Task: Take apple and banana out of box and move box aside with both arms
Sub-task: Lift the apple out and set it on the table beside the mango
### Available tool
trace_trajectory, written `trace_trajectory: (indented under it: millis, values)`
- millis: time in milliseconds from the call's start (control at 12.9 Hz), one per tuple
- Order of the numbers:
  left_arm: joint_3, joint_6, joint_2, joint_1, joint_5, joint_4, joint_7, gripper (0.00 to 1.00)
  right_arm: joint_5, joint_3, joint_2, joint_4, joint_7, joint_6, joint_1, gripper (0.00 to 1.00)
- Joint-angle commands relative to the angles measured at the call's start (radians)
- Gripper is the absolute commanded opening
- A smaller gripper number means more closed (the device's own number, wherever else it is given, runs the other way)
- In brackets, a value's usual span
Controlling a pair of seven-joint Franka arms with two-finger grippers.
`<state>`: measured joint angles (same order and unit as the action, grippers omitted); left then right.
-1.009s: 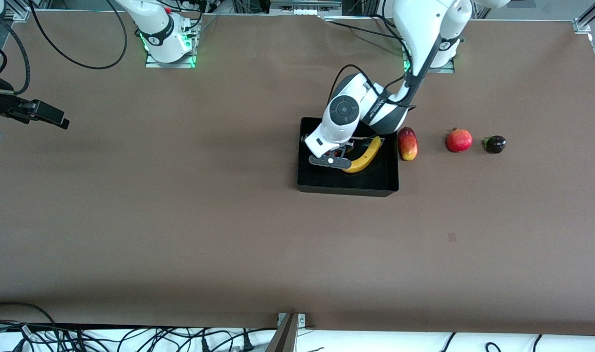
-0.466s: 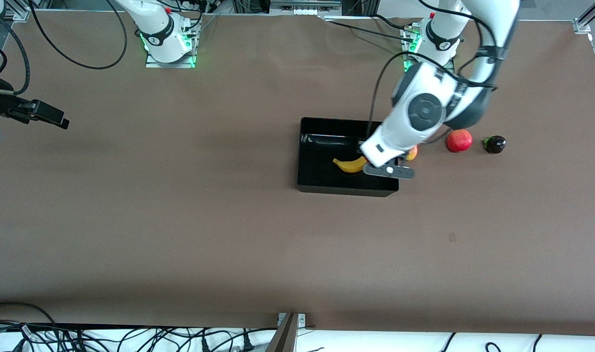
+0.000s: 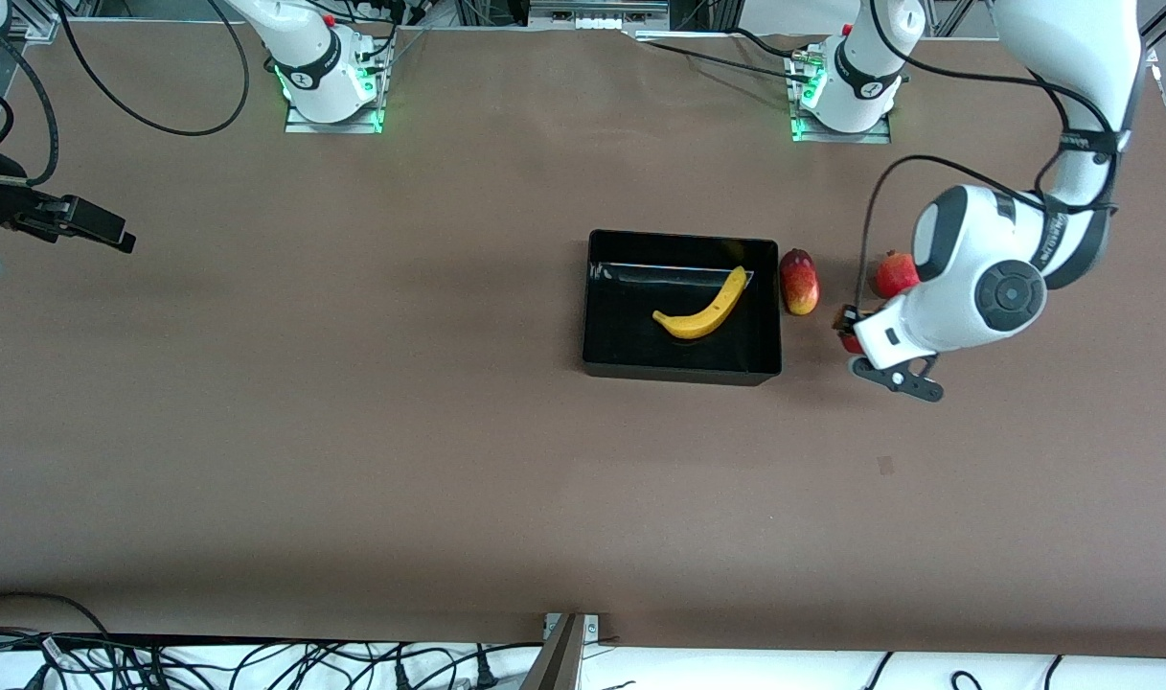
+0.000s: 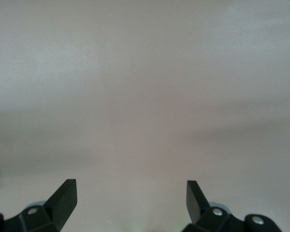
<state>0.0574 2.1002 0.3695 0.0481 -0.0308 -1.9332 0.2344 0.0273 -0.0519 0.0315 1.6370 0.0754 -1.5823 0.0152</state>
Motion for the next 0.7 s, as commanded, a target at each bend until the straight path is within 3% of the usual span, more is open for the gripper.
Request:
trace_trajectory:
  millis: [0, 310, 466, 543, 621]
  values:
    - [0.013, 0.102, 0.072, -0.053, -0.052, -0.015, 0.092, 0.00, 0.008, 0.009, 0.004, -0.014, -0.008, 0.015, 0.016, 1.00]
    - [0.007, 0.201, 0.127, -0.073, -0.052, -0.049, 0.151, 0.01, 0.008, 0.009, 0.004, -0.014, -0.008, 0.015, 0.014, 1.00]
    - [0.007, 0.215, 0.140, -0.076, -0.052, -0.050, 0.151, 0.16, 0.008, 0.009, 0.004, -0.014, -0.008, 0.015, 0.016, 1.00]
    - [0.007, 0.213, 0.140, -0.074, -0.052, -0.050, 0.151, 0.38, 0.008, 0.009, 0.004, -0.014, -0.008, 0.015, 0.016, 1.00]
    - [0.007, 0.215, 0.140, -0.074, -0.046, -0.052, 0.151, 0.99, 0.008, 0.009, 0.004, -0.014, -0.008, 0.015, 0.016, 1.00]
